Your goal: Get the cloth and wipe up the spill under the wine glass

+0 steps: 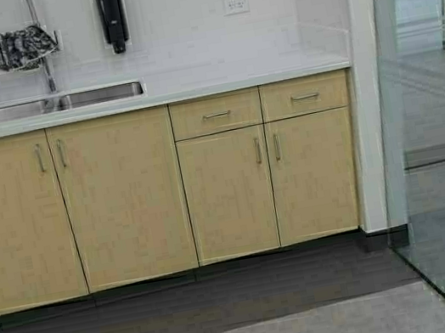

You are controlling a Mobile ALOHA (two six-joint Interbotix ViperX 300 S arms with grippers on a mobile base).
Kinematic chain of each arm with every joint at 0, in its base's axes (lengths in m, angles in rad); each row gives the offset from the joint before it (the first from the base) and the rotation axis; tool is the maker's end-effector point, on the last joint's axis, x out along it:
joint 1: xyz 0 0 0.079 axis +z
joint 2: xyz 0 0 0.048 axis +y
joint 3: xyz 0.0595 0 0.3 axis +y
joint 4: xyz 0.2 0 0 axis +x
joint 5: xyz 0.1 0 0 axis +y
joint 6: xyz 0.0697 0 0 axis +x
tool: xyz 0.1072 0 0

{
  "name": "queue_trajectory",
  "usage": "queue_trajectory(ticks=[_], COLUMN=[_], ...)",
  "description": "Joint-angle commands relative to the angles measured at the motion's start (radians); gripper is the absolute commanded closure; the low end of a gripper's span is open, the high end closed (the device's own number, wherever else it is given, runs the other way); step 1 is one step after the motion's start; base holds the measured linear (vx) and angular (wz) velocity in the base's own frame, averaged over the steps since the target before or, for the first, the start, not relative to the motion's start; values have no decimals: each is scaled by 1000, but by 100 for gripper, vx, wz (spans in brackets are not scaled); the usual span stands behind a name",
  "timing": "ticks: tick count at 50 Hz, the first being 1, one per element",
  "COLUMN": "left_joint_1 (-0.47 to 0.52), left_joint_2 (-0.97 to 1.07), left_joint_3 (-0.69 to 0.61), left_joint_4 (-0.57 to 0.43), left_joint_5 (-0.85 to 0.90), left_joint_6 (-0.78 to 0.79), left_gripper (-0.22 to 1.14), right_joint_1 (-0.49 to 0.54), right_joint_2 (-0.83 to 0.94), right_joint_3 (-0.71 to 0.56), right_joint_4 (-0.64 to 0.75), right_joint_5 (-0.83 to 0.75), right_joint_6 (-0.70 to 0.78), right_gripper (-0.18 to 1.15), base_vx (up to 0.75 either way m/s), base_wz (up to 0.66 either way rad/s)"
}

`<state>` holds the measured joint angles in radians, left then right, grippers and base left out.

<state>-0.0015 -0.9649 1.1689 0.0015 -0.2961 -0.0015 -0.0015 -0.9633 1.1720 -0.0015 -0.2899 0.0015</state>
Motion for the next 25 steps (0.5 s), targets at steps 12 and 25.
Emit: queue_trajectory(ticks=[12, 25], left_joint_1=[-5, 3], left_joint_2=[-48, 44], left_joint_3=[25, 29], left_joint_4=[0, 2], left_joint_5=[-20, -40], left_joint_6=[3, 2], left_gripper=[89, 89], right_joint_1=[9, 8], right_joint_2=[6, 71], right_joint_3=[21, 23], right_joint_4=[0, -6], right_joint_5=[-18, -34], right_joint_6=[-3, -18], right_gripper=[92, 92], base_vx=[1, 3], base_wz=[-2, -4])
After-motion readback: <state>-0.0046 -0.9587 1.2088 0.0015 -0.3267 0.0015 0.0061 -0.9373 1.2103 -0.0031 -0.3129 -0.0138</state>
